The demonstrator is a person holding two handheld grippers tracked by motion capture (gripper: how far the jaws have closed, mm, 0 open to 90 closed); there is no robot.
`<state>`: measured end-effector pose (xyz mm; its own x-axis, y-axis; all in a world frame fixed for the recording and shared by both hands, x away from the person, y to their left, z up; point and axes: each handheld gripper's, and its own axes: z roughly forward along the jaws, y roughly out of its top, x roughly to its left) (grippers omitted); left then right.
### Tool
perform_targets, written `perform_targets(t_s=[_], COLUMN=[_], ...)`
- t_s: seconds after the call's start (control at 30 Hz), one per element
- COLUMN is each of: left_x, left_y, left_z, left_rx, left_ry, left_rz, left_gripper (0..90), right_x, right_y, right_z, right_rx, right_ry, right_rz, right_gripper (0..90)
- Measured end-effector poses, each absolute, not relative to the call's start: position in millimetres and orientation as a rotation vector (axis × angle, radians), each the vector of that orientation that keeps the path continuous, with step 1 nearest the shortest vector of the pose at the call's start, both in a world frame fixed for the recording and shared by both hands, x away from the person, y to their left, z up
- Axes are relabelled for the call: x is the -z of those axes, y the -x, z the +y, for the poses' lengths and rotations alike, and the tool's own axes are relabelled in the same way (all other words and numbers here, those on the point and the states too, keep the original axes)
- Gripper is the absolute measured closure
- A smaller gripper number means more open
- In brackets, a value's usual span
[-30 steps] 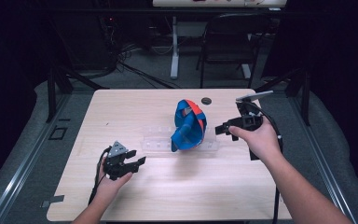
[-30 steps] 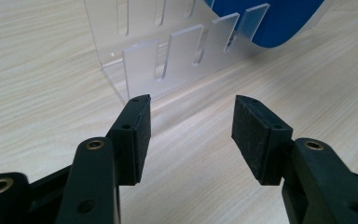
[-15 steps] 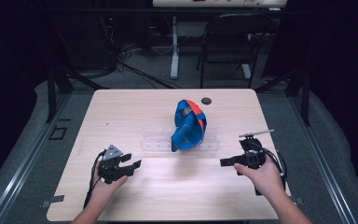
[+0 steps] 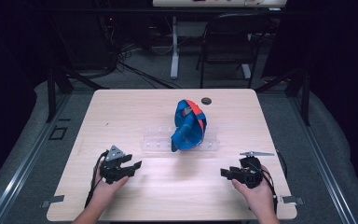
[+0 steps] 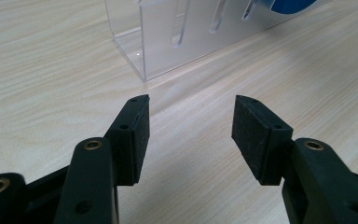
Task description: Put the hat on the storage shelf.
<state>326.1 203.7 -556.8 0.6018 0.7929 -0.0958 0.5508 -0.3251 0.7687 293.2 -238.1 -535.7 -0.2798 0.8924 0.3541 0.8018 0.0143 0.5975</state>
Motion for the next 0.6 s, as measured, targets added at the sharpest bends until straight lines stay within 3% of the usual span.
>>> perform_targets(t_s=[0.37, 0.6], left_x=[559.9, 560.4], left_y=[-328.2, -331.1], left_z=[201.9, 194.9], left_rx=[-0.374, -0.365], left_ry=[-2.003, -2.011], left_rz=[1.078, 1.071], left_gripper=[45.6, 45.7], right_x=[555.3, 564.5], right_y=[-285.7, -281.6], right_z=[-238.3, -240.9], right_rx=[-1.175, -1.155], right_ry=[-1.680, -1.609], right_rz=[2.001, 1.961], right_gripper=[54.7, 51.5])
